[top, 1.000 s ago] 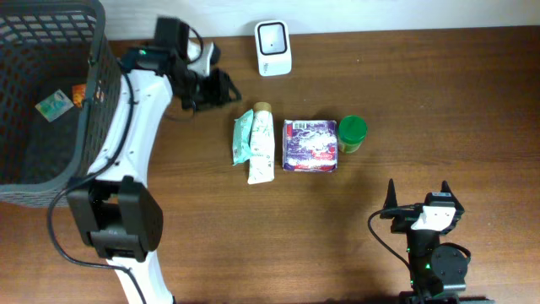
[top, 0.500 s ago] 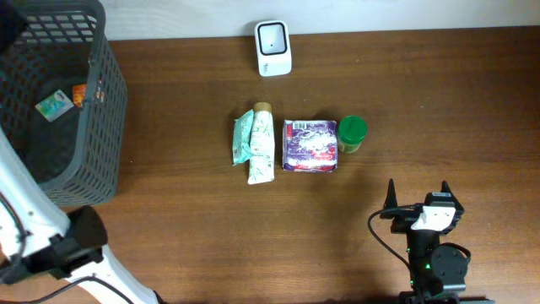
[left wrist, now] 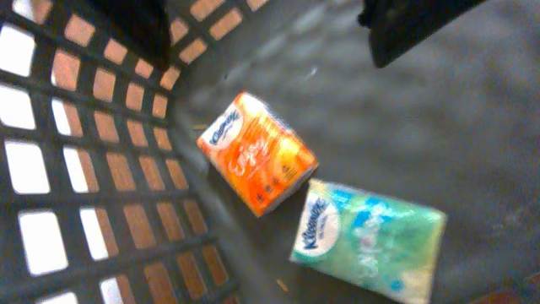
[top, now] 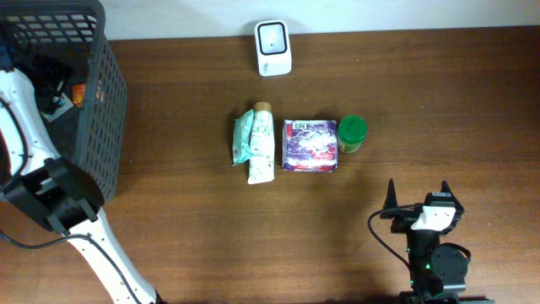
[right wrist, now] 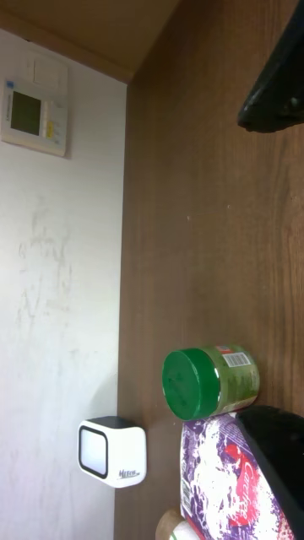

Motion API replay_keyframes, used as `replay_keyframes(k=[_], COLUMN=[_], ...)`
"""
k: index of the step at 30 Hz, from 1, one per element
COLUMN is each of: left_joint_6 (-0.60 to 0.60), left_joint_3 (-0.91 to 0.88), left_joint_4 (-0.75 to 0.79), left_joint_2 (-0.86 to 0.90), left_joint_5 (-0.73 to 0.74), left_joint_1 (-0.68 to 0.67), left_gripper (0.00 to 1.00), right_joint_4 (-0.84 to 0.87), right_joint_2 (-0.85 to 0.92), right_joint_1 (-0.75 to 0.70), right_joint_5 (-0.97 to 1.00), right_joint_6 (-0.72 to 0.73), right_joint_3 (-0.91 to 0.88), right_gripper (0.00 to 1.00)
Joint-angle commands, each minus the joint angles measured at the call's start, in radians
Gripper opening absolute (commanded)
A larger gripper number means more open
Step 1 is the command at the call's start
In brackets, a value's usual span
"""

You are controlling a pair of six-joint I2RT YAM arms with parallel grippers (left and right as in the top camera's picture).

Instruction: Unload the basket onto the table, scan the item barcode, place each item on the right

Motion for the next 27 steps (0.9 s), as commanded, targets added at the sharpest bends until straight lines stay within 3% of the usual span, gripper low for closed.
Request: replay_keyframes(k=[1,4,7,16,20,27], left_joint_6=[-0.084,-0.116,-0.116,-0.116,-0.115,-0.115], left_joint_3=[-0.003,-0.003,-0.003,-0.003,-0.003,-0.001], left_joint_4=[0.035,0.085,0.152,0.192,0.201,0.122], left_joint_2=[0.065,0.132,0.169,0.252,0.257,0.225], left_joint_5=[0.072,0.11,0.109,0.07,0.023,0.154], left_joint_1=[0.001,-0.015,-0.031,-0.032,-0.032,-0.016], left_gripper=[0.59,0.57,0.72,0.67,0.3,0.44], right_joint_4=[-0.004,-0.004,-0.004,-0.004,-0.004,-0.004], right_joint_2=[-0.005,-0.005,-0.005,-0.005,-0.005,-0.005], right_joint_1=[-0.007,-0.007,-0.007,-0.007,-0.007,-0.007], right_joint_5=[0.002,0.002,0.002,0.002,0.002,0.002], right_joint_6=[0.0,0.0,0.0,0.0,0.0,0.0], right_joint_3=[-0.008,-0.008,-0.008,-0.008,-0.008,-0.008], right_gripper=[0.98,0.98,0.98,0.98,0.99,0.98])
